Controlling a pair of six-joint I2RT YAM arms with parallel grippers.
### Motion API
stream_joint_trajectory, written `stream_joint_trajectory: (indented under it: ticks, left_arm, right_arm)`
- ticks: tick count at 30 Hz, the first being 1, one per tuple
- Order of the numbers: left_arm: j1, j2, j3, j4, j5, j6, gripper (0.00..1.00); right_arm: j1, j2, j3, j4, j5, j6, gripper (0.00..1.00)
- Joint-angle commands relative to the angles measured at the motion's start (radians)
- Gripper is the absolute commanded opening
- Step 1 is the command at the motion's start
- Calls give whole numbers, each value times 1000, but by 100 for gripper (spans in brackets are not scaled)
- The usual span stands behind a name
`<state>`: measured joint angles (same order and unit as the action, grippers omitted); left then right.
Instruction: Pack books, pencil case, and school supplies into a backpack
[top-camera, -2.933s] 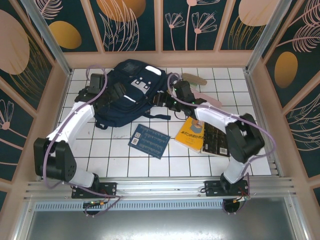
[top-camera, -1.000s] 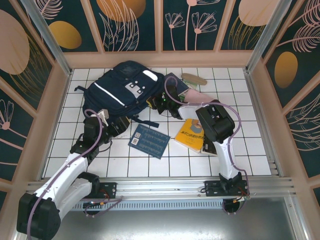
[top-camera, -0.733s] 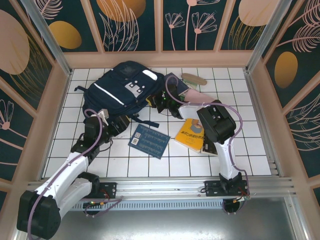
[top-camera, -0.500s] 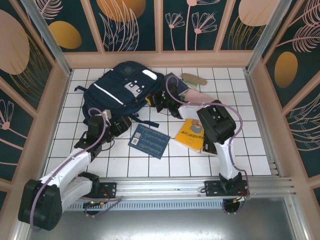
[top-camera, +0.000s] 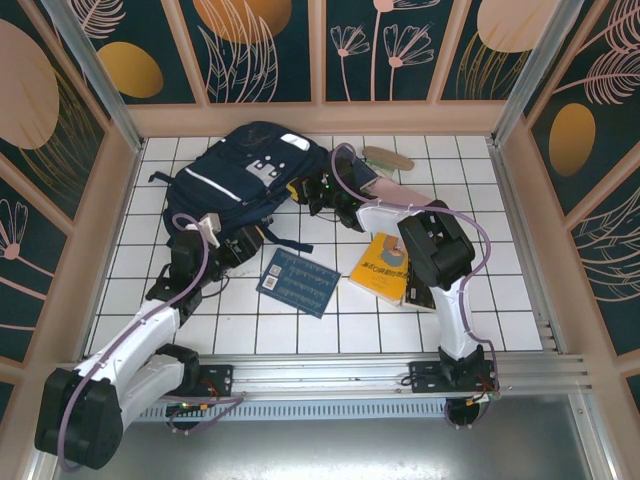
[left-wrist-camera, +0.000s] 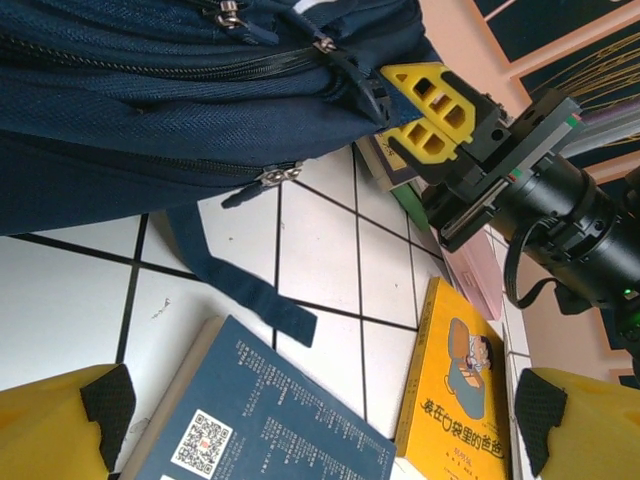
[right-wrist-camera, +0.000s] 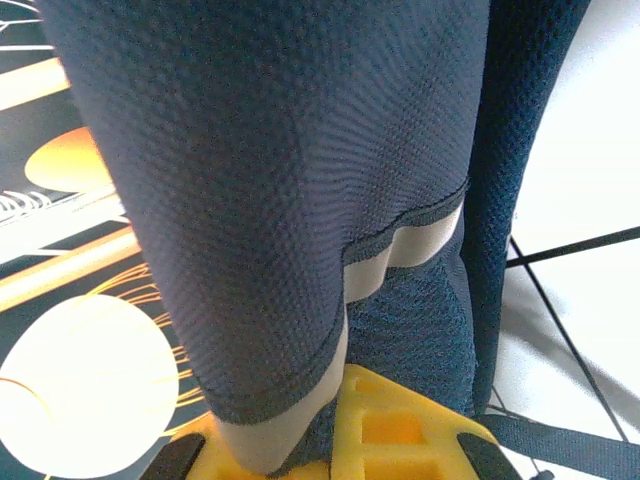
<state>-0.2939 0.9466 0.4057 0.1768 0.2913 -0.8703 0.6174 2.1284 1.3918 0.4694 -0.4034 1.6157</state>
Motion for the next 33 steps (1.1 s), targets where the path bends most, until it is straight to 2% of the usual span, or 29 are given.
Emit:
stream_joint_trajectory:
  ticks: [1,5,10,17,24,33]
  left_arm:
    - [-3,23,-1,89,17,-24,97]
    - [-2,73,-14,223,97,-48,92]
    - [-2,173,-14,312,130,-16,93]
    - [-3,294,21,377,60,49,97]
    - [-3,448,142,460,44,74,96]
    - [-3,466,179,438,8,103,96]
  right_arm:
    - [19,-64,46,104,-54,45,0]
    - [19,-69,61,102,-61,54,0]
    - [22,-71,82,102,-81,71,0]
    - [32,-103,86,84,-84,66,0]
    - [48,-126,93,86,-86,76,0]
    - [47,-160,79,90,-87,81,0]
